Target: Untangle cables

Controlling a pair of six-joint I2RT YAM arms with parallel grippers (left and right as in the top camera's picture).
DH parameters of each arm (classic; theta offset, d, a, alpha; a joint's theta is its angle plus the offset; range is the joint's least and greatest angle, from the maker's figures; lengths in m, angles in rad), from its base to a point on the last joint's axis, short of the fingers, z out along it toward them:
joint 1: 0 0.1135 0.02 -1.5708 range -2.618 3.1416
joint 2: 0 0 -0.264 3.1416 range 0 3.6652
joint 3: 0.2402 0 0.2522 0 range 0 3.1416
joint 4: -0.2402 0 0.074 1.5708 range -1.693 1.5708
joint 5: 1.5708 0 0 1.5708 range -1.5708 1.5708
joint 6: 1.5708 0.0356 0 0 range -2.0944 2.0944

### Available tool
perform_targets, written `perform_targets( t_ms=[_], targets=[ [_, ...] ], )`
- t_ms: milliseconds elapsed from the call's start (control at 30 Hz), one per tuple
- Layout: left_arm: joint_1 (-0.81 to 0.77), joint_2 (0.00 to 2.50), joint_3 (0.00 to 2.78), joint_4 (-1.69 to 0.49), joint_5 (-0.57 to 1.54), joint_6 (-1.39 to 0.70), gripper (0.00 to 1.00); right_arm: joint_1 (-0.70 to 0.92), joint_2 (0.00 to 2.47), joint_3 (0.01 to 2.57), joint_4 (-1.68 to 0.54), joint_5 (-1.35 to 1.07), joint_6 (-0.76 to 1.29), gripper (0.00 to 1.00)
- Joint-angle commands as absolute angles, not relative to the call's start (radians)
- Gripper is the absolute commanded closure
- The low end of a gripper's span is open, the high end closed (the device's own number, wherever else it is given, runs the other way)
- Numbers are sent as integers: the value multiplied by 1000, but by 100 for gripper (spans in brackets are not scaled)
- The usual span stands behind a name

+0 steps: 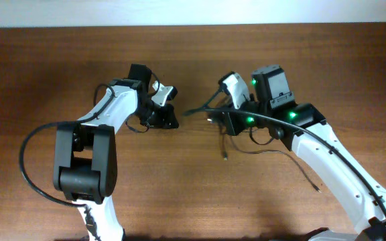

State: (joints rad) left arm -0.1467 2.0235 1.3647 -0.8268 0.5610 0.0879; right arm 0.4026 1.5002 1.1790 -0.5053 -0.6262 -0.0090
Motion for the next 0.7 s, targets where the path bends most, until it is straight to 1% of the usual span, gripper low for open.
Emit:
perform_targets(
  t_ms=[0, 133, 167, 267, 367, 400, 500, 667],
  targets=[
    [-148, 2033, 1361, -831, 557, 78, 85, 398, 1499, 1182, -415, -812, 31, 96],
    [-148, 2033, 1361, -831, 557, 78, 86, 327, 1499, 1182, -418, -778, 214, 96],
    [-148, 2033, 1361, -831, 557, 75, 86, 279, 1499, 1182, -477, -704, 274, 96],
    [-148, 2033, 1361, -831, 557, 75, 85, 201, 1499, 1182, -668, -509, 362, 96],
    [-148, 2033, 1361, -830, 557, 75, 86, 162, 1499, 1180, -858, -334, 361, 96],
    [-148, 2033, 1361, -830, 557, 75, 85, 162, 1499, 1175, -900, -245, 397, 96],
    [-148, 2033, 1361, -830, 557, 75, 85, 163, 1499, 1150, -947, -78, 508, 96],
    [-148, 2033, 1361, -827, 553, 75, 85, 162, 1506, 1067, -943, 17, 513, 96]
  ],
)
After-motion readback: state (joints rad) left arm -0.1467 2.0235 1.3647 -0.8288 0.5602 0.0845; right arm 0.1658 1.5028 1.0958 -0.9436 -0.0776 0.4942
